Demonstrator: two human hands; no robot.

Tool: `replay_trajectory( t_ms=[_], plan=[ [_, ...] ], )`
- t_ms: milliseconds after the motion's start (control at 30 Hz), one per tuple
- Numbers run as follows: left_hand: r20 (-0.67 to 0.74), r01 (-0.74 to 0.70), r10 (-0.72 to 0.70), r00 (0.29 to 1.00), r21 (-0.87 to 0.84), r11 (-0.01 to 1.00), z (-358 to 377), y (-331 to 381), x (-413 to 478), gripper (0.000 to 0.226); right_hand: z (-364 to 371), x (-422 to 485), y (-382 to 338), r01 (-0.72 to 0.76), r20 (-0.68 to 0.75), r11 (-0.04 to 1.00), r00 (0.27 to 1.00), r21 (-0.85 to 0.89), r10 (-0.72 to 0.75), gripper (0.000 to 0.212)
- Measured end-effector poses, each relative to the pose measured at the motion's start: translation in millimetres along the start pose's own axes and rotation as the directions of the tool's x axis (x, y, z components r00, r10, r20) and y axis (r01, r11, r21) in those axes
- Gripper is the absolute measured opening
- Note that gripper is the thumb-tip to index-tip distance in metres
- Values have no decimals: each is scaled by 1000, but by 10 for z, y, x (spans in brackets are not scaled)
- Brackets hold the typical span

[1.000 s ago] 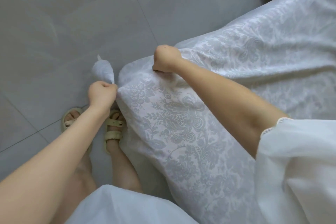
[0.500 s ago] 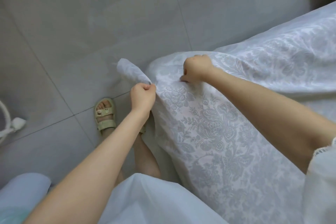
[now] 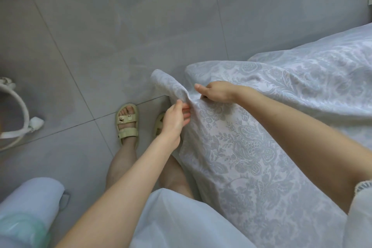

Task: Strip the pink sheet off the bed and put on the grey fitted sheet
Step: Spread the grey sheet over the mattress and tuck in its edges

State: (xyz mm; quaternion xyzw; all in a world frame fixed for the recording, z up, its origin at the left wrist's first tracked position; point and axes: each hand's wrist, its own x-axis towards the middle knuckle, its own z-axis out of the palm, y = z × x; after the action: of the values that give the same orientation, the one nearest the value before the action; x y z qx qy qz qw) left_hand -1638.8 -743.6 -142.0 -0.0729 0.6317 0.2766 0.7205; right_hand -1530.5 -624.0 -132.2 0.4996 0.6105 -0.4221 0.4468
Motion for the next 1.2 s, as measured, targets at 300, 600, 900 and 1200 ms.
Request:
replay_trajectory(
  t_ms=[300, 600, 900, 1200],
  plan=[
    [14, 64, -63, 998, -116, 991, -8, -278, -84, 43, 176, -23, 83, 37, -128, 991, 990, -129, -54, 70],
    [9, -68, 69, 998, -78, 995, 28, -336, -344, 41, 26, -153, -103, -24, 96, 997, 995, -77, 31, 81],
    [430, -339, 254, 867, 135, 931, 250, -419, -991, 71, -56, -1646, 586, 58, 121, 992, 990, 114, -72, 77],
    [600, -109, -41, 799, 212, 971, 548, -458, -996, 76, -229, -1577, 641, 159, 124, 941, 971, 297, -203, 86]
  ],
)
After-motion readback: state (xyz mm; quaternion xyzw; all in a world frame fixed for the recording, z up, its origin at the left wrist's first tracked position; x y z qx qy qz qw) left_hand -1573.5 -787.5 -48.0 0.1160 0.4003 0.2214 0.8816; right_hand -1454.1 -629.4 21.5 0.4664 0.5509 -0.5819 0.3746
